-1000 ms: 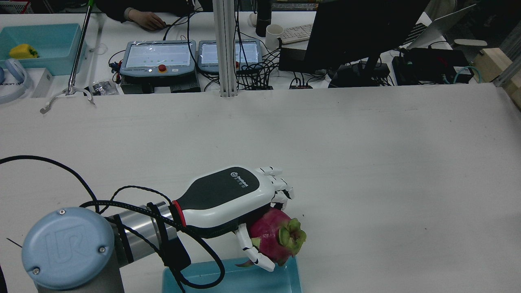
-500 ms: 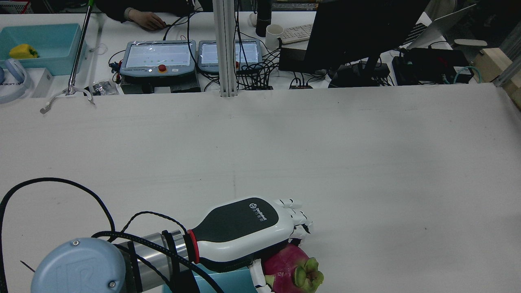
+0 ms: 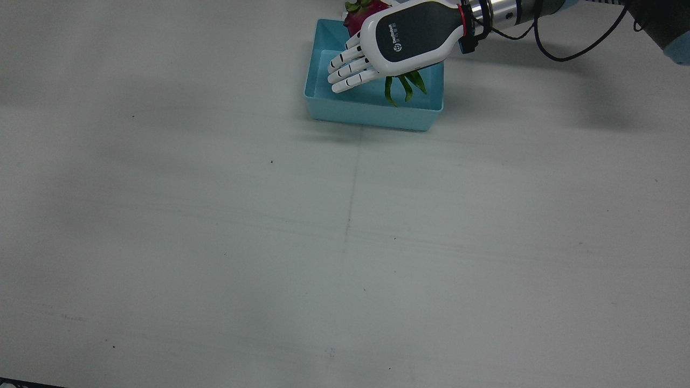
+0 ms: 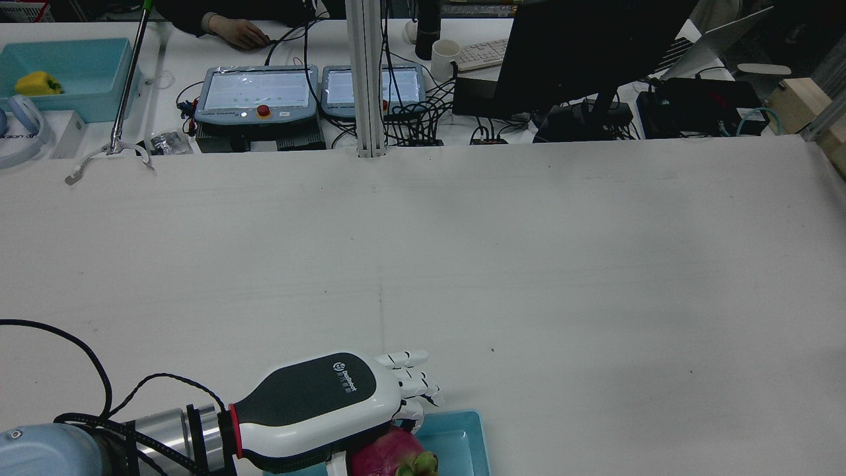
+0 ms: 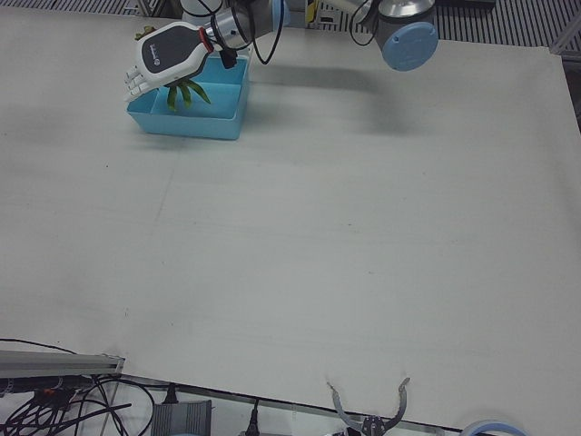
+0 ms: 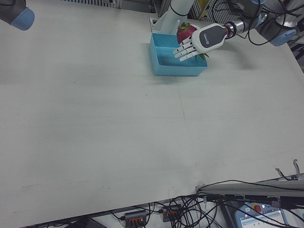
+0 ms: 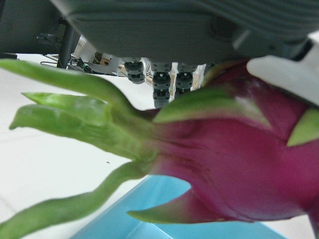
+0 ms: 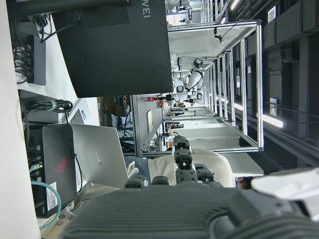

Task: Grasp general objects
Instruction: 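Lower the fruit into the tray and open the left hand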

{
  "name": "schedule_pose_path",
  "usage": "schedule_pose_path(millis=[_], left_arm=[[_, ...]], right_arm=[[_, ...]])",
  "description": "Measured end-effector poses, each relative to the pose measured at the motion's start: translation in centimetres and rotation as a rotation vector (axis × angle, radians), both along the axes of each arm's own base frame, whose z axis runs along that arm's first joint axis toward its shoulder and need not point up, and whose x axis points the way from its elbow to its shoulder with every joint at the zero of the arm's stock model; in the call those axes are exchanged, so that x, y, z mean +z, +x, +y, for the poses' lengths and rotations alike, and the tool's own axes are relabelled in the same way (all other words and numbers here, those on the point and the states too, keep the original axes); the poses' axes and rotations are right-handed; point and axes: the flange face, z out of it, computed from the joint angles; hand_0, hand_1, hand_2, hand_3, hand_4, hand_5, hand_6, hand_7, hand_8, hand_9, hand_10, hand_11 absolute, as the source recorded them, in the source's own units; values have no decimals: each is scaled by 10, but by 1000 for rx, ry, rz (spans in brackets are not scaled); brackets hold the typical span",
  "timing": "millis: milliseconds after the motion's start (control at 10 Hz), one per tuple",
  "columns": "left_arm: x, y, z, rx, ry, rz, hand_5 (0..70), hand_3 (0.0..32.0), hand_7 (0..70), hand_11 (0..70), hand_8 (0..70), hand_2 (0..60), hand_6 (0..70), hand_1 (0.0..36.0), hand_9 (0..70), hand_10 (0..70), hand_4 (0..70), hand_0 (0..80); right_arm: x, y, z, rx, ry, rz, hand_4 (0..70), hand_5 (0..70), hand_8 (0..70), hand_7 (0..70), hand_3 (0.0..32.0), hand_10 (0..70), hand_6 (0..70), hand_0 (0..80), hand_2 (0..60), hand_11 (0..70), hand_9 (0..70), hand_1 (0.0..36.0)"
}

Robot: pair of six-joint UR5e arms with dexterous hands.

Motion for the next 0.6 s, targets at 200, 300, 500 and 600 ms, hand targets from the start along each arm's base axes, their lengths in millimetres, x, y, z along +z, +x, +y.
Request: schedule_pose_path(millis=[200, 300, 500, 600], left_arm=[[6, -16, 8, 8, 0, -6, 700, 0, 251, 69, 184, 83, 125, 8, 99, 54, 397, 400], [6, -20, 14, 18, -2, -14, 516, 0, 226, 75, 165, 0, 90, 0, 78, 58, 260, 357], [7, -19, 26, 43, -10, -39, 240, 320, 135, 79, 130, 0, 3, 0, 24, 59, 6, 206], [7, -19, 28, 48, -13, -48, 209, 320, 111, 79, 124, 0, 0, 0, 12, 59, 0, 167]], right_arm=[[0, 0, 0, -1, 0, 0, 0, 0, 0, 0, 0, 0, 0, 0, 0, 0, 0, 0], [0, 0, 0, 0, 0, 0, 0, 0, 0, 0, 0, 0, 0, 0, 0, 0, 0, 0], [0, 0, 0, 0, 0, 0, 0, 0, 0, 0, 0, 0, 0, 0, 0, 0, 0, 0], [0, 0, 0, -1, 0, 0, 0, 0, 0, 0, 0, 0, 0, 0, 0, 0, 0, 0]])
